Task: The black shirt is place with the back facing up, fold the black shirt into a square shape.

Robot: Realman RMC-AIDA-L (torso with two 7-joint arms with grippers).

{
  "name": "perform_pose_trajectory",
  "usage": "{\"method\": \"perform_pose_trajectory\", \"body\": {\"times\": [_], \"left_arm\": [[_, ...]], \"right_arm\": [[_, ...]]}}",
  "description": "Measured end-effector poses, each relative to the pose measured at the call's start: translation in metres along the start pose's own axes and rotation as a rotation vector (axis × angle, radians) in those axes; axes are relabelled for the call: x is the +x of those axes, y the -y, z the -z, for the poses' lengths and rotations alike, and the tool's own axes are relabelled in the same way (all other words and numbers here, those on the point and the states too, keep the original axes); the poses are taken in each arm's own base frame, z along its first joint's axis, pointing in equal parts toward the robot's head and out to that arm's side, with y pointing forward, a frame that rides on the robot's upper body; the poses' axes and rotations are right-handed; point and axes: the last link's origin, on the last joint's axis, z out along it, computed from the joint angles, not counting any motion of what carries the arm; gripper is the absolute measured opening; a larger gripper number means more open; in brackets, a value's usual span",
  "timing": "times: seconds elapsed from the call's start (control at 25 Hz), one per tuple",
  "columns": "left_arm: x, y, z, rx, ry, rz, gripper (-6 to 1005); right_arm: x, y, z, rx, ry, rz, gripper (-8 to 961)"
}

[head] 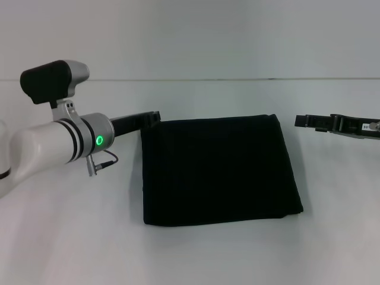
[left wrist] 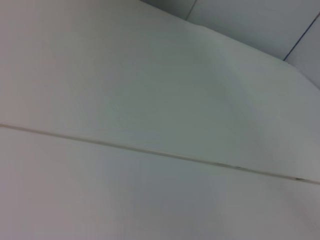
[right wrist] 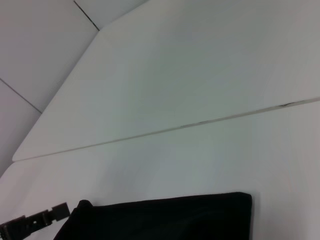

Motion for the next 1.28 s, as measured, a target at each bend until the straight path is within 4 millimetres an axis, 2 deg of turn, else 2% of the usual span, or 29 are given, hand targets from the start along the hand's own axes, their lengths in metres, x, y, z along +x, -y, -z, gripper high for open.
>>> {"method": "perform_pose_trajectory", "body": {"times": [0.08,0.32,0.52,0.64,0.84,1.04,1.28], "left_arm": [[-0.003,-0.001,-0.001,-0.001,0.008,0.0,89],[-0.009,-0.005,-0.001,-0.027,0.035,0.002,258],[-0.01,-0.011,-0.002,-0.06,0.05,-0.008,497],[-0.012,-0.013,-0.003,-0.068,0.062,-0.026,760],[-0.013,-0.012,-0.005,-0.041,0.073,-0.054,824],[-0.01,-0.006,-0.001,-0.02,0.052,-0.062,714],[-0.009,-0.007,-0.002,-0.021,0.053,-0.074,582]], "right_arm": [[0.0,0.0,0.0,0.0,0.0,-0.001,792],[0.001,0.0,0.0,-0.001,-0.001,-0.002,792],[0.002,0.0,0.0,0.0,-0.001,-0.004,792],[0.002,0.001,0.0,0.001,-0.001,-0.004,792],[0.002,0.001,0.0,0.001,-0.001,-0.005,792],[0.003,-0.002,-0.002,-0.005,-0.003,-0.005,792],[0.002,-0.002,-0.002,-0.006,-0.001,-0.001,791]]}}
